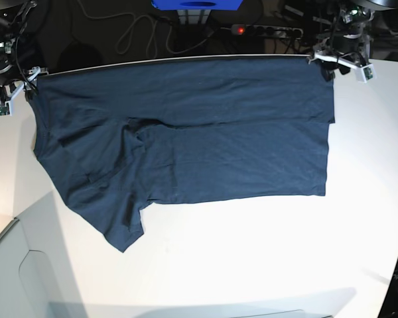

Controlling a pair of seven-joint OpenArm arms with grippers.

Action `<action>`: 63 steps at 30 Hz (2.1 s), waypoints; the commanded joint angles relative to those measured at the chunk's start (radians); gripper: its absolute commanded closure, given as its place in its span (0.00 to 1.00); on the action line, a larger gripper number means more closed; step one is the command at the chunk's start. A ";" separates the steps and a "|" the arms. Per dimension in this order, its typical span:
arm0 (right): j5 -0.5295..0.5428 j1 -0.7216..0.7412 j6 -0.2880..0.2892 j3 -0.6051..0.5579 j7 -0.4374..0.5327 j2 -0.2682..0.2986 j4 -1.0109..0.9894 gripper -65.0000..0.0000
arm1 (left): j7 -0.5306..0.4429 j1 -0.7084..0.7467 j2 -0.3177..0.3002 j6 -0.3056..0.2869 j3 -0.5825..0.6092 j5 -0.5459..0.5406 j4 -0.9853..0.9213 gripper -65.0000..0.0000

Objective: Fold the T-shirt properly
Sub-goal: 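Open both grippers and release the folded edge, then reach both grippers to the hem corners of the shirt and pinch them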

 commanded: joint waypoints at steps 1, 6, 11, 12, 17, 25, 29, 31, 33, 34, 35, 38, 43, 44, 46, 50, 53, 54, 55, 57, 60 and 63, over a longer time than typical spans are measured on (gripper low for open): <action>0.009 0.002 0.001 0.011 0.018 0.013 0.030 0.42 | -0.016 0.010 -0.007 0.001 -0.009 -0.002 0.030 0.54; 0.009 0.019 0.001 -0.001 0.018 0.010 0.063 0.42 | -0.022 -0.011 -0.007 0.003 -0.030 -0.002 0.051 0.51; 0.007 0.039 0.001 -0.029 0.012 0.003 0.058 0.42 | -0.017 -0.174 -0.013 0.001 -0.083 0.003 0.057 0.51; 0.007 0.040 0.001 -0.034 0.013 -0.002 0.057 0.42 | -0.011 -0.221 -0.016 0.001 -0.087 0.004 0.054 0.51; 0.007 0.043 0.001 -0.049 0.016 -0.014 0.055 0.42 | -0.011 -0.431 -0.079 0.001 -0.049 0.006 -0.035 0.51; 0.006 0.040 0.001 -0.041 0.016 -0.017 0.057 0.42 | -0.022 -0.761 -0.195 0.001 0.098 0.006 -0.477 0.51; 0.006 0.042 -0.002 -0.041 0.013 -0.016 0.058 0.42 | -0.106 -0.895 -0.238 0.000 0.204 0.006 -0.707 0.51; 0.006 0.042 -0.002 -0.041 0.013 -0.017 0.060 0.42 | -0.185 -0.932 -0.263 0.001 0.276 0.006 -0.800 0.51; 0.006 0.043 -0.002 -0.044 0.012 -0.017 0.058 0.42 | -0.244 -0.968 -0.278 0.004 0.341 0.006 -0.883 0.51; 0.006 0.043 -0.002 -0.044 0.012 -0.017 0.060 0.42 | -0.264 -0.984 -0.281 0.004 0.367 0.006 -0.915 0.51; 0.006 0.043 -0.002 -0.046 0.012 -0.019 0.060 0.42 | -0.289 -0.996 -0.283 0.003 0.398 0.006 -0.946 0.51; 0.006 0.043 -0.002 -0.046 0.012 -0.019 0.057 0.42 | -0.321 -1.021 -0.283 0.007 0.447 0.006 -1.009 0.51; 0.006 0.045 -0.002 -0.047 0.013 -0.014 0.060 0.42 | -0.330 -1.030 -0.278 0.007 0.456 0.006 -1.061 0.52; 0.006 0.046 -0.002 -0.047 0.015 -0.013 0.060 0.42 | -0.330 -1.030 -0.278 0.006 0.457 0.006 -1.069 0.52; 0.006 0.066 -0.002 -0.047 0.013 -0.013 0.060 0.42 | -0.330 -1.031 -0.277 0.004 0.457 0.006 -1.078 0.53; 0.006 0.103 -0.002 -0.047 0.010 0.018 0.060 0.42 | -0.330 -1.031 -0.275 0.004 0.457 0.006 -1.081 0.75; 0.006 0.149 -0.002 -0.049 -0.002 0.026 0.058 0.42 | -0.330 -1.031 -0.275 0.003 0.454 0.006 -1.081 0.91; 0.006 0.171 -0.002 -0.049 -0.017 0.030 0.057 0.42 | -0.330 -1.031 -0.275 0.003 0.453 0.006 -1.081 0.96; 0.006 0.192 -0.002 -0.050 -0.037 0.044 0.057 0.42 | -0.330 -1.031 -0.275 0.003 0.453 0.006 -1.080 1.00; 0.006 0.250 -0.001 -0.092 -0.087 0.072 0.046 0.42 | -0.330 -1.031 -0.275 0.003 0.453 0.006 -1.080 1.00; 0.006 0.353 -0.001 -0.198 -0.134 0.129 -0.014 0.42 | -0.330 -1.031 -0.275 0.003 0.454 0.006 -1.078 1.00; 0.006 0.491 -0.001 -0.299 -0.145 0.158 -0.144 0.42 | -0.330 -1.027 -0.275 0.003 0.453 0.004 -1.061 1.00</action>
